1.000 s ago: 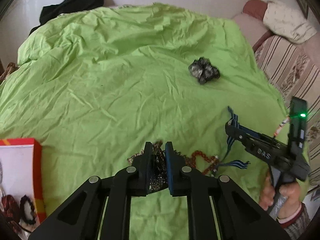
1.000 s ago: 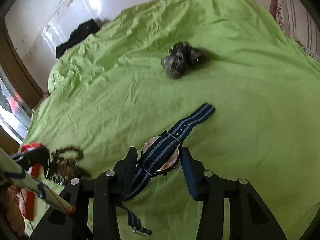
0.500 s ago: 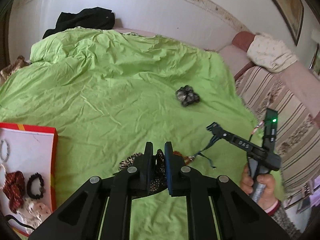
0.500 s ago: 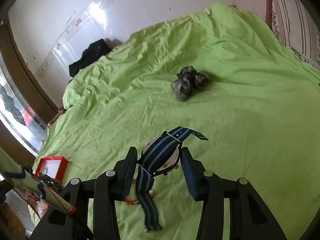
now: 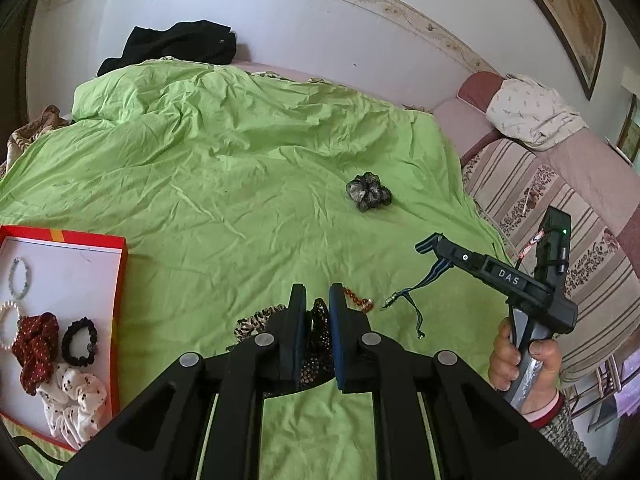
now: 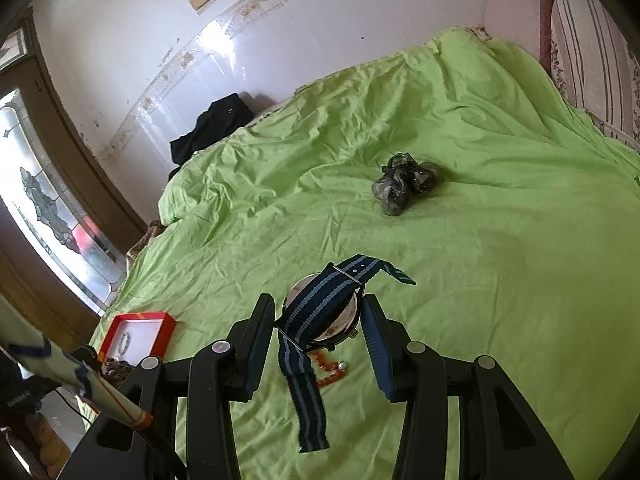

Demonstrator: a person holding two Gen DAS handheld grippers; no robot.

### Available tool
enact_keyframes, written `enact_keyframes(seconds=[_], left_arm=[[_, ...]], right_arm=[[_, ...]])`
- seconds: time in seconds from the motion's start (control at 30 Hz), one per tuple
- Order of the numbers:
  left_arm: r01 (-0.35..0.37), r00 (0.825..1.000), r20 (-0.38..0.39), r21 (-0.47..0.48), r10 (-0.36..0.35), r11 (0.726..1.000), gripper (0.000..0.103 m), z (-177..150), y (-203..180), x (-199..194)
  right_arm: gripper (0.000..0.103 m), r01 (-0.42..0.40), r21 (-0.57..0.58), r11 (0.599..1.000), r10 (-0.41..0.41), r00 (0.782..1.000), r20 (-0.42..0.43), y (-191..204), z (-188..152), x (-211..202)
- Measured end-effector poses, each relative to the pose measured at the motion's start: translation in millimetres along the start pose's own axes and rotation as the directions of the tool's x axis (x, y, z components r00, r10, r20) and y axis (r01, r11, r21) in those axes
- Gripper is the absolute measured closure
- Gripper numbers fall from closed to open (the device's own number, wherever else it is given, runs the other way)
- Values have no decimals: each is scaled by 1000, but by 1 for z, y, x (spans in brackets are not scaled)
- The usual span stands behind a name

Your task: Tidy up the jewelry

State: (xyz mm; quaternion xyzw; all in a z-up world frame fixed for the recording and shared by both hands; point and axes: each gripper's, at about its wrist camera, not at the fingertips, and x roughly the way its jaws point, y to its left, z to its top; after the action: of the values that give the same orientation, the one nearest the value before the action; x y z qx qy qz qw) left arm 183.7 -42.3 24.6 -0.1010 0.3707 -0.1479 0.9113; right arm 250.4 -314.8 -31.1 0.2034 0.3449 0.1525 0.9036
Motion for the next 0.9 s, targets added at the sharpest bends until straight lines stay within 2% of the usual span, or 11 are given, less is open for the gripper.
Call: enact_keyframes(seconds=[0.17,0.27,0.3,0.37,0.43,0.5,0.7,0.9], left_arm=[[-15,999,-28,35,16,999,92,-11,-2,6],[-83,994,-59,74,88,994,90,-20,-1,17],[-100,992,-64,78,105,992,84,-22,1,19],[-92,993,-68,68,96,993,72,-25,6,19],[-69,996,-55,46,72,997,66,-24,13,15],[-51,998,-41,22,52,998,55,-22,19,11],[-88,995,-53,10,88,996,53,-26,33,16],[-121,981,-141,110,136,987,52,-58,39,35]], right_arm=[[55,-33,8,999,34,998,-46,-1,-8,1],[55,16,1,1000,-16,997,-75,-5,-13,8],[55,37,-3,999,-37,996,-82,-7,-14,10],[55,81,-6,997,-81,993,-89,-12,-15,13],[55,89,1,996,-89,991,-95,-17,-15,16],[55,94,9,996,-92,991,-97,-20,-14,17],[55,100,-8,995,-100,990,-100,-19,-16,20],[55,109,-1,994,-108,988,-110,-22,-17,25]])
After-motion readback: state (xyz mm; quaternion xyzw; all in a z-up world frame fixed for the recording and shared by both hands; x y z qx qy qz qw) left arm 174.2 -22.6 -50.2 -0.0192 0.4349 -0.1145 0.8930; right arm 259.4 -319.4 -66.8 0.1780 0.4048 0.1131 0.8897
